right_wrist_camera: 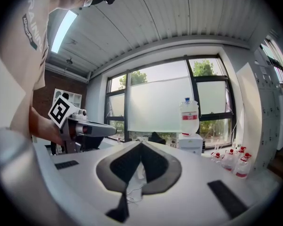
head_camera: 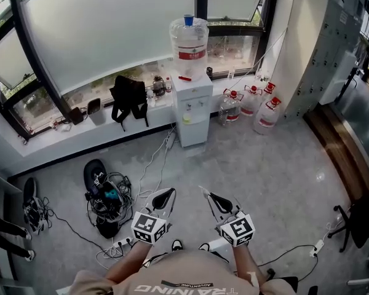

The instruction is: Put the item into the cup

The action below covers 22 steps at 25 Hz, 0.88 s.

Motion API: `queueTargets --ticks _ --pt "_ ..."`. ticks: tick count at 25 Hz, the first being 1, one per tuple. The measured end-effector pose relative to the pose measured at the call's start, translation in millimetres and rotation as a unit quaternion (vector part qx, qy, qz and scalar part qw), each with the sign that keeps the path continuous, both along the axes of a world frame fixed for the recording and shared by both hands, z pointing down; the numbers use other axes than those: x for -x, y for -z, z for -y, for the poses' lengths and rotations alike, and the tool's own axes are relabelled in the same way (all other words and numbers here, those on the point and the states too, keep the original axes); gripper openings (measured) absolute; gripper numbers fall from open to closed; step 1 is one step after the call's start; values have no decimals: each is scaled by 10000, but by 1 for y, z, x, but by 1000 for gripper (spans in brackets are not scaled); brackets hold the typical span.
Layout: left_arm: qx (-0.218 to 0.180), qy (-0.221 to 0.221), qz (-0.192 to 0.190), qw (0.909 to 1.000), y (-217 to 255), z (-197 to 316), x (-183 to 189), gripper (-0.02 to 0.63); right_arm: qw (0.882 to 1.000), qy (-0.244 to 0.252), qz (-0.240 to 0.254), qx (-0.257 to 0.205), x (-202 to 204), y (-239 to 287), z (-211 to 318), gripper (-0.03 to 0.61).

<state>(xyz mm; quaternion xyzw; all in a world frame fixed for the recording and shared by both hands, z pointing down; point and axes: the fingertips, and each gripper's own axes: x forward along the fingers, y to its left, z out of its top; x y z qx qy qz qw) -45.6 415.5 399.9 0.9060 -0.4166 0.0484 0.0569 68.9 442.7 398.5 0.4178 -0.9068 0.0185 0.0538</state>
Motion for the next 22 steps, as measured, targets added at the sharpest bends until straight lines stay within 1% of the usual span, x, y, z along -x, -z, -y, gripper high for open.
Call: queueTargets --ticks 6,10,14,18,22 --pt "-47 102 -27 9999 3 13 -18 8 9999 -68 114 -31 -27 4 9 12" --pt "-59 252 5 9997 3 24 -27 8 9999 44 134 -18 -41 2 22 12" --pt "34 362 -18 9993 -6 33 -35 8 9998 112 153 77 -52 -7 38 12" --pt "106 413 -41 9991 -12 49 -39 8 9996 182 150 177 -55 -13 56 11" --pt "110 372 -67 9992 -16 78 -38 8 9994 180 138 273 -51 -21 82 11"
